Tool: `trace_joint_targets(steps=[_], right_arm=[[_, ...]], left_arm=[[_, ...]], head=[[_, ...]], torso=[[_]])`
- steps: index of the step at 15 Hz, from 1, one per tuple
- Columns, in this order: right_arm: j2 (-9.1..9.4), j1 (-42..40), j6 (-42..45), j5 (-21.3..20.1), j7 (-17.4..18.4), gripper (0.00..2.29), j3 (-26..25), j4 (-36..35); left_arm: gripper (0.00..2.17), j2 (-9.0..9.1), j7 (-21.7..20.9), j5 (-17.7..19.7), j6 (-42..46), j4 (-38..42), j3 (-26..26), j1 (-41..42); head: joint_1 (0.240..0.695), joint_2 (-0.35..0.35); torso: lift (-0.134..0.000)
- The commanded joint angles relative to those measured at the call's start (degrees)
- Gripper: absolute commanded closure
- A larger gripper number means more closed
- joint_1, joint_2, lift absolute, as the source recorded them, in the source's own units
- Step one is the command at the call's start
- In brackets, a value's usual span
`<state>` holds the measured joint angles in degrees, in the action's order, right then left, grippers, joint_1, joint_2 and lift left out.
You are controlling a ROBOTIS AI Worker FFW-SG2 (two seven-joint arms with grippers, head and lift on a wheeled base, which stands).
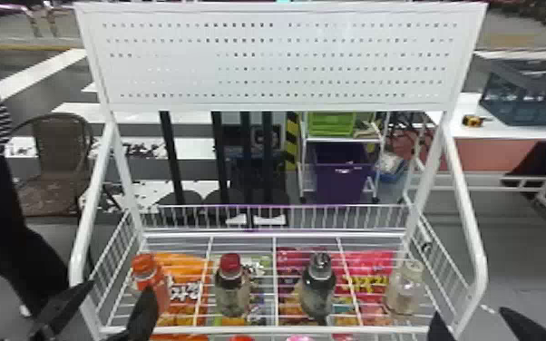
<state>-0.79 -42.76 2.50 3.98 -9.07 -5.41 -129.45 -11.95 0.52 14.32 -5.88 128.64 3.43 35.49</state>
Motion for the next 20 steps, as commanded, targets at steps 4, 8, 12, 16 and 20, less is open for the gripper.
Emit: trace_joint_targets(steps=[4,8,12,16,20], right_arm=[[0.09,6.5,5.6,-1.3,0.0,0.11,0.4,13.6],[0.18,14.9,9.3,-1.5,0.1,0.11,1.2,27.4],[0.18,22.5,10.2,-1.5,0.4,0.11,1.2,37.6],[0.35,29.0,13.9,-1.7,0.1,0.12,1.8,45.6],[0.79,33.2,13.9,-2.3,0.5,0.12,2.0,48.8]], left_arm=[[0.13,0.09,-0.1,-0.3,-0.1,0.1,-0.1,0.5],[0.13,0.09,0.0,-0.8,-0.1,0.5,-0.7,0.5],[0.13,0.00,0.0,-0.9,-0.4,0.6,-0.7,0.5],[0.13,-0.18,0.0,-1.0,-0.8,1.0,-0.6,0.8],[0.13,-0.44,0.0,-1.1,-0.9,1.2,-0.6,1.1]], head=[[0.499,0.000],[0.499,0.000],[0.499,0.000],[0.499,0.000],[0.499,0.000]], torso=[[0.000],[0.000],[0.000],[0.000],[0.000]])
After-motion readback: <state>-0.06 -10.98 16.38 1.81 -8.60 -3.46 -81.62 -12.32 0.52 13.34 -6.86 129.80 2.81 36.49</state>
